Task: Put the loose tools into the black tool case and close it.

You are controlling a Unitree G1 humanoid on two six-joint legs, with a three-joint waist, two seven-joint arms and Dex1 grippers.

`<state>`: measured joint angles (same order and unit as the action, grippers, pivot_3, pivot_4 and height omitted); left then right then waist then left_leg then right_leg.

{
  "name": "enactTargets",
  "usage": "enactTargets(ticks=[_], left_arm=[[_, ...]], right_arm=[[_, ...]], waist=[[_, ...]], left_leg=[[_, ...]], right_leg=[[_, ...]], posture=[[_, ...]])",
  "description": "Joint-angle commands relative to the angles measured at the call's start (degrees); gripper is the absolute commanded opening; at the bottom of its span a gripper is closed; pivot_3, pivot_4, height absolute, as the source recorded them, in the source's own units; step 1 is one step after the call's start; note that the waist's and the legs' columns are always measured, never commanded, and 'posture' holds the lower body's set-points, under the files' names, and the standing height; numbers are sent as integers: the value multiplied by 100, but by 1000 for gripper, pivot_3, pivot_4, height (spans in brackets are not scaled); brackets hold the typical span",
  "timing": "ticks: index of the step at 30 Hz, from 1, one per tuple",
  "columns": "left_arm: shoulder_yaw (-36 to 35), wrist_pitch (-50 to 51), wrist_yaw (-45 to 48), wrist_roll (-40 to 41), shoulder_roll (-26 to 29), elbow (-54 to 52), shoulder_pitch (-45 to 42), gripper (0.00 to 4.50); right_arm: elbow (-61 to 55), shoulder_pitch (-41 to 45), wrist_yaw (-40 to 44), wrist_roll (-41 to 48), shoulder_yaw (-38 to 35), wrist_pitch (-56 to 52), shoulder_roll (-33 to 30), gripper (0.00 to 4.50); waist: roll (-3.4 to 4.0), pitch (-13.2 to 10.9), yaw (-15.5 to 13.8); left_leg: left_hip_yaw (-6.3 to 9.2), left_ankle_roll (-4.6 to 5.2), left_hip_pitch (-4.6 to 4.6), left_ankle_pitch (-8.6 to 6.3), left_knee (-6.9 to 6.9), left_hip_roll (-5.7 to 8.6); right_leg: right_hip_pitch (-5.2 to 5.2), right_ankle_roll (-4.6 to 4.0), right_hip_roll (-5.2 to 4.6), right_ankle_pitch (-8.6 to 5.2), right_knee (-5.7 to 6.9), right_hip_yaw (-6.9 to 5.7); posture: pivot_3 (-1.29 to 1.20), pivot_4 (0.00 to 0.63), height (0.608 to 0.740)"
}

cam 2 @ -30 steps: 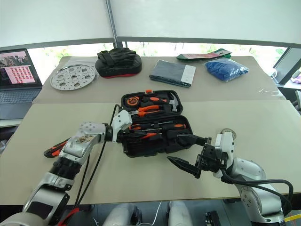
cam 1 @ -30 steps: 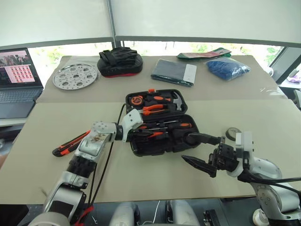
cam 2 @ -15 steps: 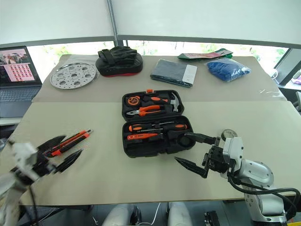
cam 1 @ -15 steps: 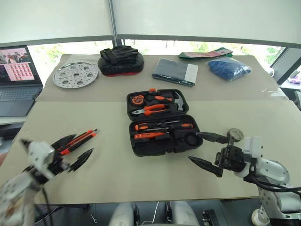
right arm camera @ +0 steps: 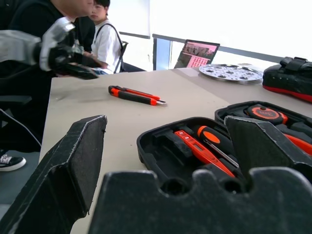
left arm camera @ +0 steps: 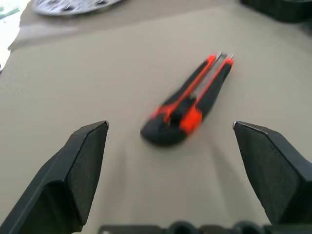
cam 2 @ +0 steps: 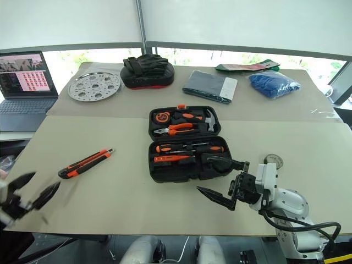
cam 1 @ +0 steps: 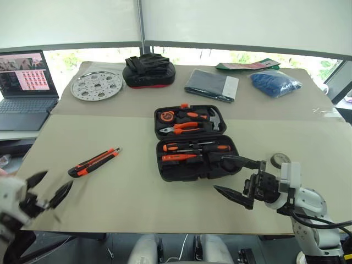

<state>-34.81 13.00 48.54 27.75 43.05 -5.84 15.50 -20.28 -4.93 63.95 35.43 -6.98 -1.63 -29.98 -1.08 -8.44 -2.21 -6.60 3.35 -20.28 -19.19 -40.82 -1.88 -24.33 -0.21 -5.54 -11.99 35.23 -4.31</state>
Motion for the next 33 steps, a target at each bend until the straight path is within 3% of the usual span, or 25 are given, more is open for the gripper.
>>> enactTargets(ticks=[1,4,8,11,15,17,23,28,33], left_arm=[[739,287,589,-340,696,765,-650,4404],[1325,441,1062,-506,1090,1422,-1258,4404],[1945,224,1278,-926,1189,2183,-1898,4404],[2127,7,1525,-995,1133,2465,-2104,3681],[2095,-419,1916,-869,1020,2519,-2128,2043],[1989,-761,2268,-611,901,2256,-2172,1663],[2430,-86,2549,-176,828,676,-2545,1664],[4438,1684,1874,-542,-55,-888,-4152,1664],[5364,2588,1327,-849,-718,-1130,-4835,1664]], right_arm=[[-220,36,-94,174,-65,-112,-63,4500],[-298,3,-169,208,-86,-208,-100,4500],[-406,-98,-265,214,-100,-266,-100,4500],[-452,-168,-307,217,-117,-287,-107,4500],[-458,-240,-295,218,-167,-280,-152,4500],[-455,-283,-280,236,-248,-288,-220,4500],[-390,-389,-259,328,-556,-312,-466,4500],[-139,-558,-208,388,-1157,-414,-849,4500],[-196,-707,-174,412,-1251,-507,-946,4500]], waist=[[0,0,88],[1,0,192],[1,0,223],[1,-1,203],[1,-1,183],[1,-1,173],[-17,-10,110],[-11,-12,-16],[-14,-11,149]], left_leg=[[-4,-30,2,14,3,-1],[-13,-48,2,12,8,-4],[-21,-67,1,5,13,-9],[-24,-71,3,3,13,-4],[-33,-71,4,3,10,-2],[-37,-70,4,2,8,-2],[-34,-65,-4,0,-4,0],[-28,-54,2,-3,-19,14],[-24,-48,10,-6,-23,16]], right_leg=[[0,1,2,1,0,6],[-9,4,23,-2,8,15],[-26,7,37,-25,20,15],[-34,13,34,-39,57,21],[-41,14,27,-43,58,36],[-46,14,24,-42,63,42],[-49,14,19,-42,72,42],[-21,23,19,-36,72,43],[0,34,38,-31,58,66]], posture=[[0,150,740],[0,150,740],[0,150,740],[0,150,740],[0,150,740],[0,150,740],[0,150,740],[0,150,740],[0,150,740]])
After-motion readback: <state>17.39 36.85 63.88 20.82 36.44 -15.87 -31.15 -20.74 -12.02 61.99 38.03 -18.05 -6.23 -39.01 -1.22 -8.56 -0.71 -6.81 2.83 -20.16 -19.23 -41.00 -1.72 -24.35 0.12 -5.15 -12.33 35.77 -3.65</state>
